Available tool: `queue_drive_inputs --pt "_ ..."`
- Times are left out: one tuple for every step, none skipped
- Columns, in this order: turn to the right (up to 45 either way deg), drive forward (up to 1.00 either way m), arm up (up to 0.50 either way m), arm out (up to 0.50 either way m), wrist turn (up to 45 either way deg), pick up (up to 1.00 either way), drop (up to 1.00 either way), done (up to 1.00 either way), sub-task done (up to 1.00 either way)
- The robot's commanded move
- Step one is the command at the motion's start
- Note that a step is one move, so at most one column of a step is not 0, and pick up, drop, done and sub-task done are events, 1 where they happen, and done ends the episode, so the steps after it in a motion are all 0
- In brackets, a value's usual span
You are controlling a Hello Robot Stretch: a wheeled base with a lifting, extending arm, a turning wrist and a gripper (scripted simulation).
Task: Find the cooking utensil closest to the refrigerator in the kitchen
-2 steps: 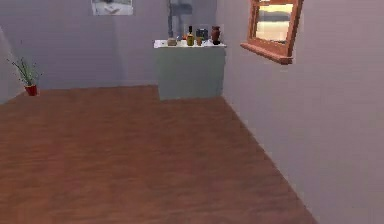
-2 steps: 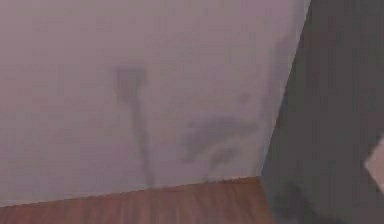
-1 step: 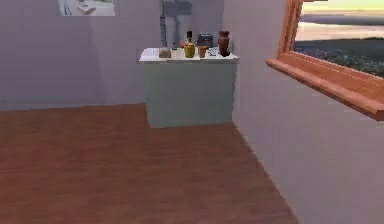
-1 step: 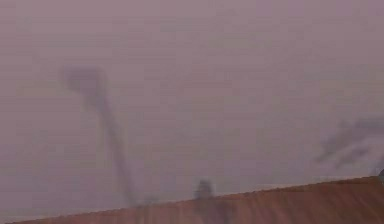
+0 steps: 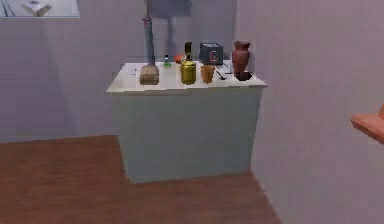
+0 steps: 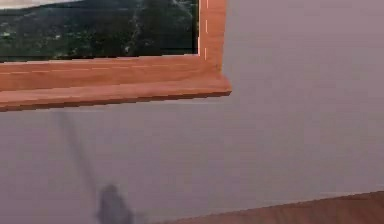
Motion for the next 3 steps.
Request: queue_drive_inputs --pt "0.0 0.70 0.00 0.00 0.0 0.00 0.00 0.00 0.00" --pt "-6.0 0.00 0.00 0.00 0.0 0.00 0.00 0.00 0.00" --pt "0.0 0.15 0.00 0.00 0.0 0.00 0.00 0.00 0.00"
